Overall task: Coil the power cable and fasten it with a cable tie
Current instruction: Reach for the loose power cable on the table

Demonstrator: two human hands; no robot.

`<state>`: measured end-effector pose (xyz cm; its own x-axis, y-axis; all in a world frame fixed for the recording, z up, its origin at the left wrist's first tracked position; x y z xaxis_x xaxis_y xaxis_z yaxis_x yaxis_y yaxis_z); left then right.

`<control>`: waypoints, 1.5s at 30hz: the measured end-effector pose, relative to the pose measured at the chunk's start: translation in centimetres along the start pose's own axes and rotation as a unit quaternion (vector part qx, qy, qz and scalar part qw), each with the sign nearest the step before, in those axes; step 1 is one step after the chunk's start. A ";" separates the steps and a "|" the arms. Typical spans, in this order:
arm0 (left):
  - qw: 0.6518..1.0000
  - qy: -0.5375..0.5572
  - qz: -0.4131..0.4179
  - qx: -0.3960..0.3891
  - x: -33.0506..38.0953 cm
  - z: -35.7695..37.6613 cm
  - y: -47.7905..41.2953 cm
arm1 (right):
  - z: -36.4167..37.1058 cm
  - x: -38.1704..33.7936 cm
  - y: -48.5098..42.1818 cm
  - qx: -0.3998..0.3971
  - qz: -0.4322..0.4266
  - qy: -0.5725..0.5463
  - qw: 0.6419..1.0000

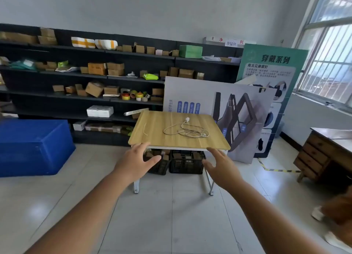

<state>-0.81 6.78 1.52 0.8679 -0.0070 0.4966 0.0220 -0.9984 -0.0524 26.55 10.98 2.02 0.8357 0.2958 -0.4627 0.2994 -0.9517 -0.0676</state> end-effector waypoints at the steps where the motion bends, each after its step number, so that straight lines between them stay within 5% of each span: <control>1: 1.000 0.014 0.002 -0.010 -0.2 0.1 -1.9 | -0.3 0.5 -1.6 0.001 0.005 -0.002 1.000; 10: 0.997 -0.041 0.016 -0.063 -0.2 4.4 -19.1 | -1.2 7.5 -14.4 -0.002 0.065 0.011 0.998; 30: 0.997 -0.050 -0.055 -0.024 -4.2 4.1 -53.7 | 2.8 16.3 -55.8 -0.072 0.005 -0.004 0.997; 45: 0.995 -0.005 -0.027 -0.099 -9.8 8.6 -81.1 | 4.8 25.2 -75.9 -0.070 0.148 -0.008 0.986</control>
<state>-6.84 88.27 -6.55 0.8732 0.0469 0.4850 -0.0281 -0.9888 0.1464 22.64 90.32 -8.71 0.8886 0.0042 -0.4586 0.1053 -0.9751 0.1950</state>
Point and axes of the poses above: each hand's wrist, its own y-axis away from the middle knuckle, its own z-axis out of the palm, x = y × z, the point moved 7 cm from there along -y, towards the middle knuckle, and after that the axes turned 11 degrees about -x, right-handed, at the moved point
